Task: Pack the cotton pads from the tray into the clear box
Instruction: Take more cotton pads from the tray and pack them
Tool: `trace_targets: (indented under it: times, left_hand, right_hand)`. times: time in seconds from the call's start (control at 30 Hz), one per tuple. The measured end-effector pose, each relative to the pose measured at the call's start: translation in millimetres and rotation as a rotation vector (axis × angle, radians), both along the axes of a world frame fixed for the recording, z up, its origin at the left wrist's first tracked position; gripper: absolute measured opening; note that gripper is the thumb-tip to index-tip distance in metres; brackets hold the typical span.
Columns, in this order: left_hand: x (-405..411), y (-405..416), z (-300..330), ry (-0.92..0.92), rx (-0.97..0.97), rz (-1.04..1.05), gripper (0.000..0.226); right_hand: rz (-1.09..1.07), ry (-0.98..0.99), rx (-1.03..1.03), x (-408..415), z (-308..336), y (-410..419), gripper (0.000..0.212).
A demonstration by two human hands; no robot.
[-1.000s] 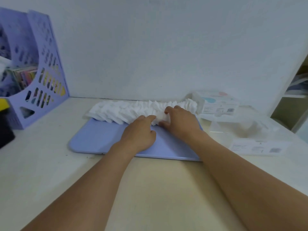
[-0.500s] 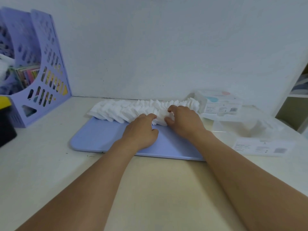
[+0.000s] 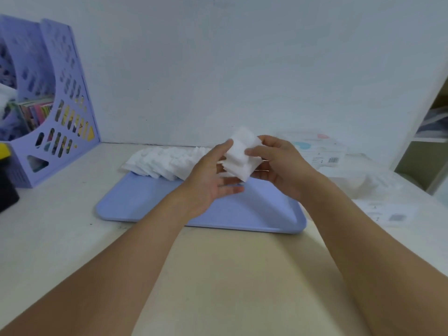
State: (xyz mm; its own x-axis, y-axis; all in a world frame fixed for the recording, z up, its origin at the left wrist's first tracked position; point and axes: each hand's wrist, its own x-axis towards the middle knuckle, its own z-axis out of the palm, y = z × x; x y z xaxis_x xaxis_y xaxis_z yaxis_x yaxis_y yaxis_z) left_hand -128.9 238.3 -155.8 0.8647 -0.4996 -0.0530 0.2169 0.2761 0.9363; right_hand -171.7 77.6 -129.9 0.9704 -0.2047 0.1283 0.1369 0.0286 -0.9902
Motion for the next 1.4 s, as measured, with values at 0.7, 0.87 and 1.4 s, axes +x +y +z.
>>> trace_targets:
  times: [0.7,0.87,1.4]
  left_hand:
    - [-1.8,-2.2,-7.8,0.000,-0.067,-0.044,0.024]
    - [-6.3,-3.1,-4.1,0.022,-0.069,-0.064,0.026]
    - [-14.0,-9.5,-7.6,0.122,-0.151,-0.055,0.028]
  right_hand:
    - [0.196,0.052,-0.206,-5.5,4.8,-31.7,0.009]
    - [0.166,0.053,-0.169,-1.1,-0.5,-33.2,0.019]
    - [-0.068,0.084,-0.409,4.9,-8.8,-11.2,0.018]
